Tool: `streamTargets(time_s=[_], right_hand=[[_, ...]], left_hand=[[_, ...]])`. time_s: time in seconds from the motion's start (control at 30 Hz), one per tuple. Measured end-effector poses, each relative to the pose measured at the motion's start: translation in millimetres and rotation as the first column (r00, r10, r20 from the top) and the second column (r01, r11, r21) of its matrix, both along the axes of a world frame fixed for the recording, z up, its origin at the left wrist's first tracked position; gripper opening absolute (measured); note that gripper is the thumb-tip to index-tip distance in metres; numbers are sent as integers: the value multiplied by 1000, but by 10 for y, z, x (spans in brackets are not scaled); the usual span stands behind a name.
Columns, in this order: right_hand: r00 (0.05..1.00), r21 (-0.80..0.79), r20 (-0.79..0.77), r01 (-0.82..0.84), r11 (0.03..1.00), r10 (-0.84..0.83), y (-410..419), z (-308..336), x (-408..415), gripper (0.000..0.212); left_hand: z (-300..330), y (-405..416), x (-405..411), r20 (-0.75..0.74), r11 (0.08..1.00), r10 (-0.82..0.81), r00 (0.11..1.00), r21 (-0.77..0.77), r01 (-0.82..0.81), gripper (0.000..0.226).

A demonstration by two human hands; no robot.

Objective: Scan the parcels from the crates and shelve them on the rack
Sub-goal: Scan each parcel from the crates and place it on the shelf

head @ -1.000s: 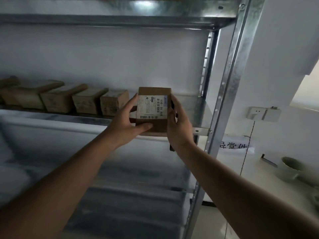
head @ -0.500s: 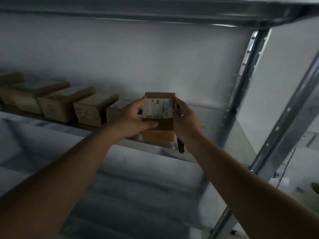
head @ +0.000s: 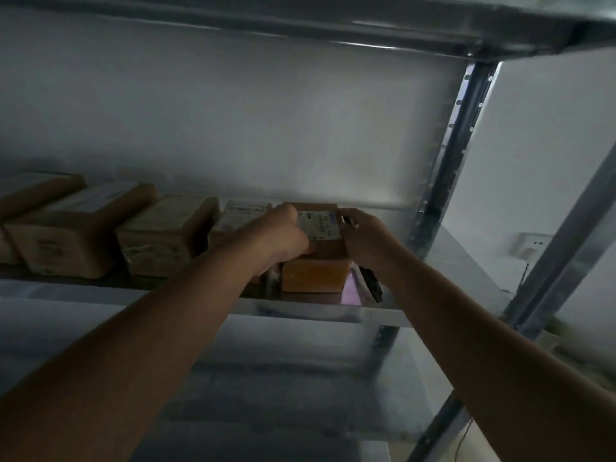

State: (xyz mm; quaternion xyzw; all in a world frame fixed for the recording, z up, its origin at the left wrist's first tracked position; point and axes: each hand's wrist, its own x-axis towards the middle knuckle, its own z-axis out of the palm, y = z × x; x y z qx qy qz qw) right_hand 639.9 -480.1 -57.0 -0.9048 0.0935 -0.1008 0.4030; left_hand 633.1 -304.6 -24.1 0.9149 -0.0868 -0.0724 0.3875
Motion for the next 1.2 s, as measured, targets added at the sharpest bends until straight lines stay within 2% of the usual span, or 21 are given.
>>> streamTargets(time_s=[0.17, 0.33, 0.4, 0.5, 0.6, 0.77, 0.93, 1.2], right_hand=[[998, -56, 10, 69, 996, -69, -13, 3, -18, 44], [989, -29, 62, 139, 990, -137, -76, 2, -279, 53], [982, -53, 78, 176, 983, -171, -108, 44, -441, 52], [971, -101, 107, 226, 969, -215, -164, 102, -701, 50], [958, -66, 94, 277, 959, -270, -291, 94, -961, 49], [918, -25, 68, 393, 919, -391, -546, 22, -1558, 47], [872, -60, 95, 486, 872, -480, -871, -65, -2293, 47], [757, -237, 64, 644, 727, -650, -1628, -166, -3746, 50]], left_hand=[[19, -79, 11, 126, 990, -53, 991, 134, 36, 33], [54, -109, -88, 225, 973, -121, 967, 221, 71, 14], [73, -127, -145, 307, 960, -183, 934, 260, 103, 20], [61, -212, -243, 471, 953, -270, 840, 254, 164, 47], [15, -370, -354, 547, 940, -339, 765, 218, 261, 52], [-86, -749, -626, 577, 874, -481, 660, 264, 407, 52], [-154, -1226, -1143, 542, 774, -628, 558, 360, 521, 60], [-200, -2257, -2284, 483, 632, -768, 419, 469, 617, 63]])
